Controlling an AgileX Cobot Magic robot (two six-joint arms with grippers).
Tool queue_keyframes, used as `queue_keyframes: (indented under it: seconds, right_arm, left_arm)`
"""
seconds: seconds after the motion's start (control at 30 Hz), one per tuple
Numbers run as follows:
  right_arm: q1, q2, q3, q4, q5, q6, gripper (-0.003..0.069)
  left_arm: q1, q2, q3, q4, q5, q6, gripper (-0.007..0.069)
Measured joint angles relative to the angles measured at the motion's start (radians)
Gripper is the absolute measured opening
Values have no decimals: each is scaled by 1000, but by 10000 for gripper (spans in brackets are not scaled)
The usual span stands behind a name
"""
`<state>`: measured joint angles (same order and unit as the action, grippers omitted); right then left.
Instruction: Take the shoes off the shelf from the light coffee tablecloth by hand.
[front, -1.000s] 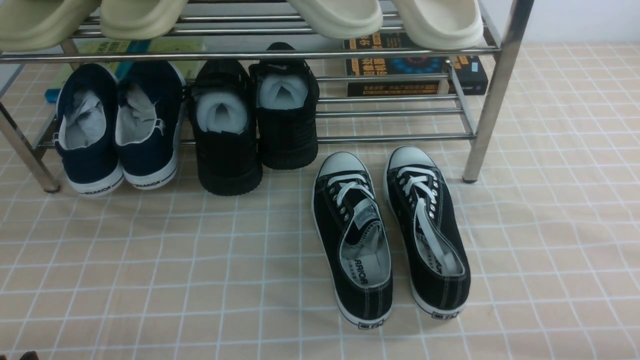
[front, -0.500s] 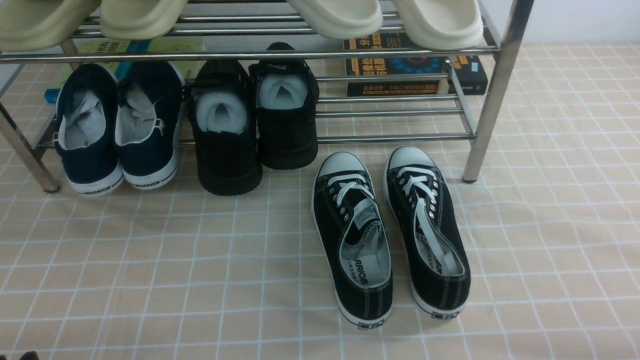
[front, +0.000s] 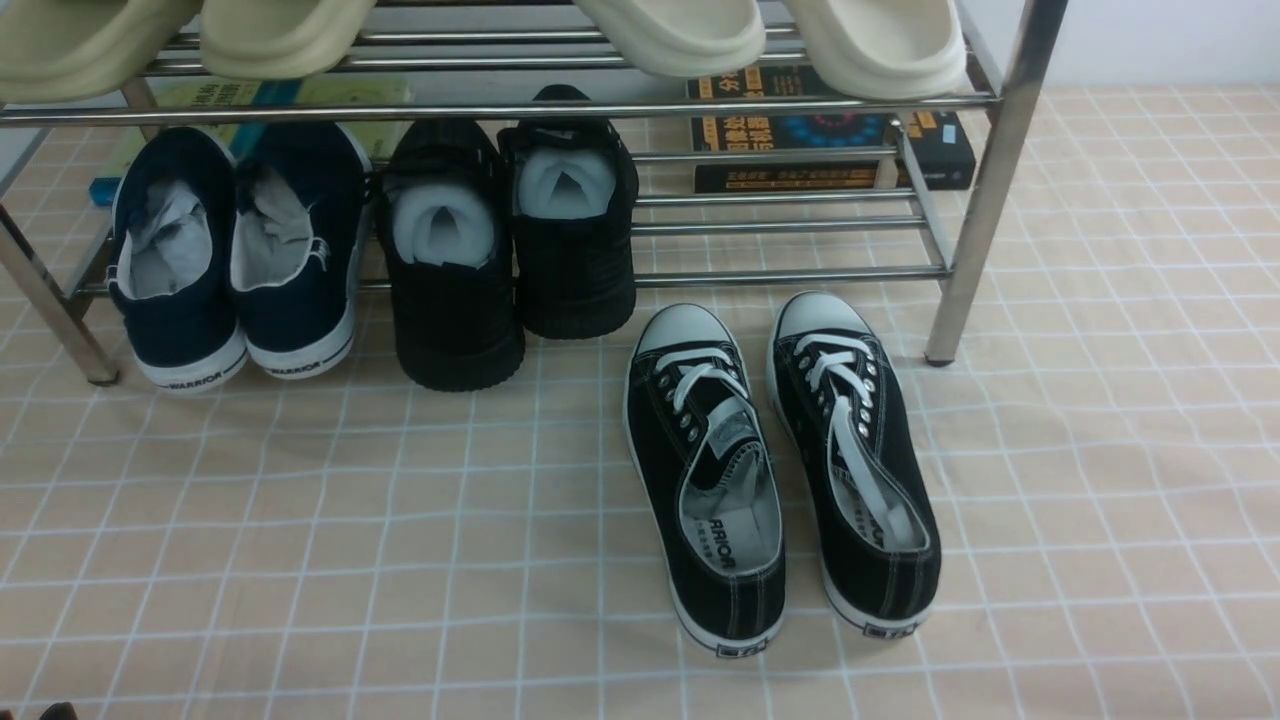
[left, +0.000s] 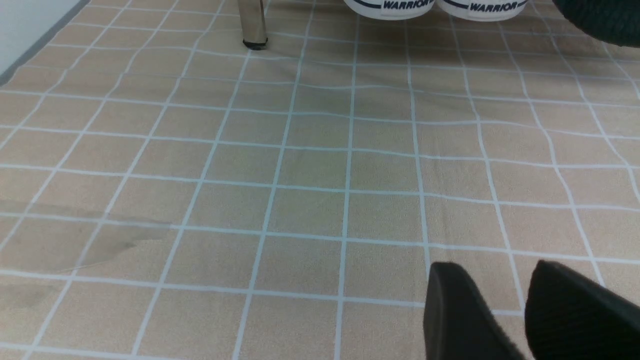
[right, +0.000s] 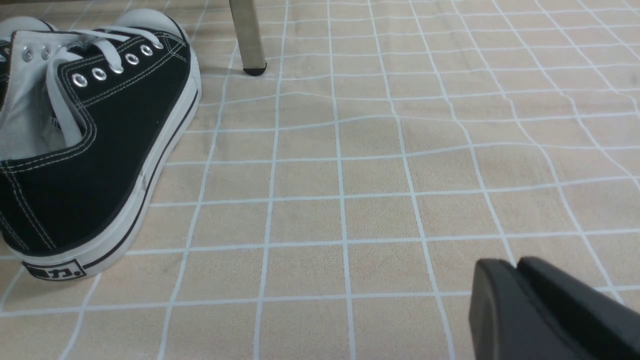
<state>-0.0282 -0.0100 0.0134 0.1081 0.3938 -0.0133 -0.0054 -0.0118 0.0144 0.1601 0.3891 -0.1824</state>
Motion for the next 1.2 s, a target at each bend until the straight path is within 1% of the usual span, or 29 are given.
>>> queue_keyframes:
  seconds: [1.2]
  right_arm:
    - [0, 0, 0, 0, 0, 0, 106]
  left_arm:
    - [0, 0, 0, 0, 0, 0, 242]
